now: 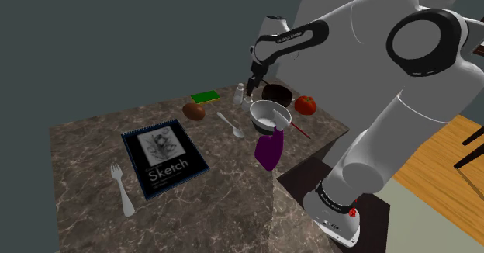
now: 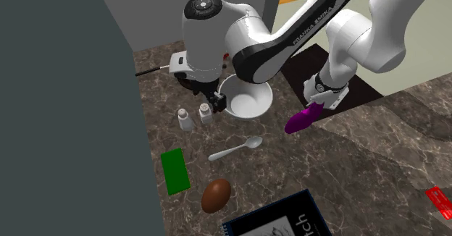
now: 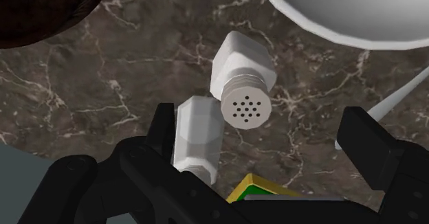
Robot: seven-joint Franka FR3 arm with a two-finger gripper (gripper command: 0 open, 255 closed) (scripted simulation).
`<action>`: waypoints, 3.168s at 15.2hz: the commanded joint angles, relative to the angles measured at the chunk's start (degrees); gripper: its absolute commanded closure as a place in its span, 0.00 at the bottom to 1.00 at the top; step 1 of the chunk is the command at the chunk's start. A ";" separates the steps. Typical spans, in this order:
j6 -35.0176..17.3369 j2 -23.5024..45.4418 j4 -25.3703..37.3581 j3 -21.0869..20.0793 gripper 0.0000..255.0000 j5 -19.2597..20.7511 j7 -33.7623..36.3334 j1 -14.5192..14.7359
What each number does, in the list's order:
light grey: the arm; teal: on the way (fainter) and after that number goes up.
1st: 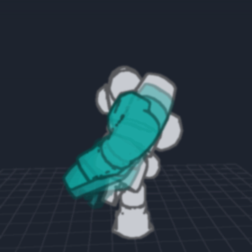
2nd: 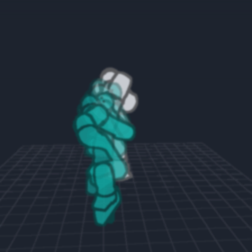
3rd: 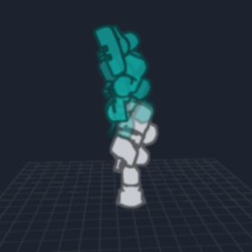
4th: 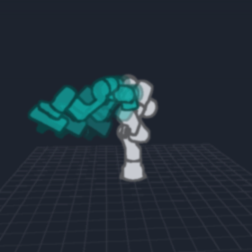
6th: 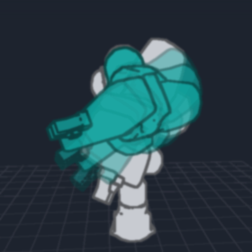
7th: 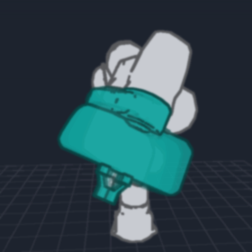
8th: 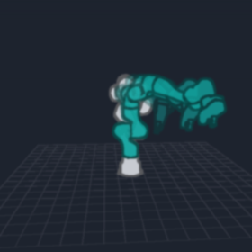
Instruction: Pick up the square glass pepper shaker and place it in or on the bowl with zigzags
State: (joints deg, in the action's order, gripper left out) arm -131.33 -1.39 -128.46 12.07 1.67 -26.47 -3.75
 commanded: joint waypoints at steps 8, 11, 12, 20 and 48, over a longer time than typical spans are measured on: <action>-5.62 4.34 -1.29 0.09 0.00 -1.16 -0.94 -0.14; -5.61 4.34 -1.29 0.09 0.00 -1.17 -0.94 -0.14; -5.61 4.34 -1.29 0.09 0.00 -1.17 -0.94 -0.14; -5.61 4.33 -1.29 0.09 1.00 -1.16 -0.94 -0.14; 12.66 -4.04 8.76 -0.20 1.00 0.74 0.25 0.06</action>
State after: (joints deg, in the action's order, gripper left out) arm -119.41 -5.37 -120.36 11.91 2.41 -26.27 -3.72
